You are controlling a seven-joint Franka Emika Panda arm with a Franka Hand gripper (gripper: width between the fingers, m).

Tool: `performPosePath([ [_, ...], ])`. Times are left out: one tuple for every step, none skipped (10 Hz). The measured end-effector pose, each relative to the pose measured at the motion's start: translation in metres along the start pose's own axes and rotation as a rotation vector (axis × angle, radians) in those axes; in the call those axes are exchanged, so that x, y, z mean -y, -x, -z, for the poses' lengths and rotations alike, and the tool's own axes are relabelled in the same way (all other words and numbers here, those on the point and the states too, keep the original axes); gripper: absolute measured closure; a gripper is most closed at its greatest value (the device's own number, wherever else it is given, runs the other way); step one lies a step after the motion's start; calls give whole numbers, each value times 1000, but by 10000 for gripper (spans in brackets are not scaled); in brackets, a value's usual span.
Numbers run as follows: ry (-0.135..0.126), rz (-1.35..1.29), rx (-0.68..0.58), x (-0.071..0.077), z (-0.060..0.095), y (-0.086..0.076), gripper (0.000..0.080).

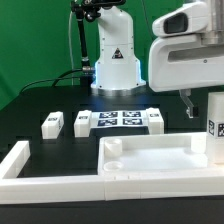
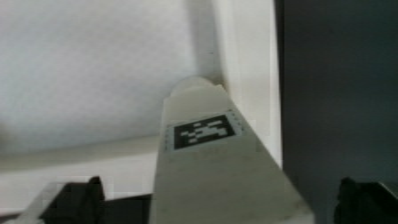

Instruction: Assemble desk

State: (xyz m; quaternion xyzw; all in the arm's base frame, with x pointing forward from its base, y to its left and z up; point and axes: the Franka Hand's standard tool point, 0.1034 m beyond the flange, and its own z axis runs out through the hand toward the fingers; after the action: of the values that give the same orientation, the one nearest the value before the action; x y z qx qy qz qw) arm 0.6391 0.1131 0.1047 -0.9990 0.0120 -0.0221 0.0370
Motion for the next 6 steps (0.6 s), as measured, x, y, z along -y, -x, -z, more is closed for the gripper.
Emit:
performPosePath([
  [0,-7,-6,-1,-1,0,150],
  [0,-20,-6,-1,-1,0,163],
  [0,-19,-6,-1,-1,0,163],
  [-5,-73,-5,0,-1,0,332],
  [-7,-169,-4,0,-1,0,510],
  [-6,-231,-4,-1,-1,0,508],
])
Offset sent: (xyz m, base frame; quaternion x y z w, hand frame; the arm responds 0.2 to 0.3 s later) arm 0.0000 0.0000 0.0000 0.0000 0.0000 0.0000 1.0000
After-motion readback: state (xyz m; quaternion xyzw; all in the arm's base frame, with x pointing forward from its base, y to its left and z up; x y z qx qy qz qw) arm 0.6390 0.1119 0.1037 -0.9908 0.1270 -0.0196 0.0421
